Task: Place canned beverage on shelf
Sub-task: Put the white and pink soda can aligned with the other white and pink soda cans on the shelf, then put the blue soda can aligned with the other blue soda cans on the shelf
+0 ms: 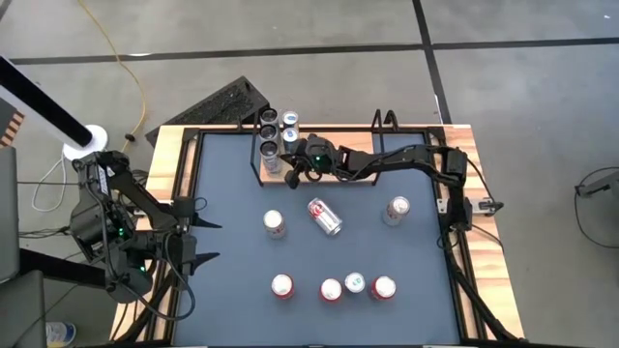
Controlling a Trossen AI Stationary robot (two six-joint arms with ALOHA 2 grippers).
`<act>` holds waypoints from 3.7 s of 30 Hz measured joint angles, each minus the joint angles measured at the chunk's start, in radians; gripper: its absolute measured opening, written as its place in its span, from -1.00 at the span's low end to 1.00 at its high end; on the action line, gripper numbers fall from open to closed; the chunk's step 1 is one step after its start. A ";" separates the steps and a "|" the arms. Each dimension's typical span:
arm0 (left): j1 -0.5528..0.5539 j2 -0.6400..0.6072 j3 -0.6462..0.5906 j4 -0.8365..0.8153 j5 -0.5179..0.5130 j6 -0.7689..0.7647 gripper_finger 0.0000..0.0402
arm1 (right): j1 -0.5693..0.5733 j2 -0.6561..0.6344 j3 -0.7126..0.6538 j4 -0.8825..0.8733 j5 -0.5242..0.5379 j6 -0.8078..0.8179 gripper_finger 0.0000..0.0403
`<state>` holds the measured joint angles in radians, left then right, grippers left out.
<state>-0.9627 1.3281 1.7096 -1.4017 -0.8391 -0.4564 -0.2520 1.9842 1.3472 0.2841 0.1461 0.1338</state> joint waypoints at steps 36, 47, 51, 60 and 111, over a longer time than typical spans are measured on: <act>0.000 0.000 0.000 0.000 -0.012 -0.015 0.37 | 0.023 -0.013 0.000 -0.024 -0.004 -0.005 -1.00; 0.000 0.000 0.000 0.000 -0.015 -0.001 0.37 | 0.024 -0.012 0.000 0.006 0.001 -0.011 -1.00; 0.000 0.000 0.000 0.000 -0.028 -0.009 0.37 | 0.006 -0.012 0.000 0.013 -0.010 -0.011 -1.00; 0.000 0.000 0.000 0.006 -0.040 -0.024 0.37 | -0.019 -0.026 0.000 -0.010 -0.013 -0.029 -1.00; 0.060 0.000 0.000 0.035 -0.088 -0.053 0.37 | 0.857 -0.234 0.304 -1.420 0.133 0.443 0.44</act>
<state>-0.9025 1.3285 1.7092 -1.3668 -0.9271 -0.5091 0.6052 1.7506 1.6514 -1.1360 0.2786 0.5771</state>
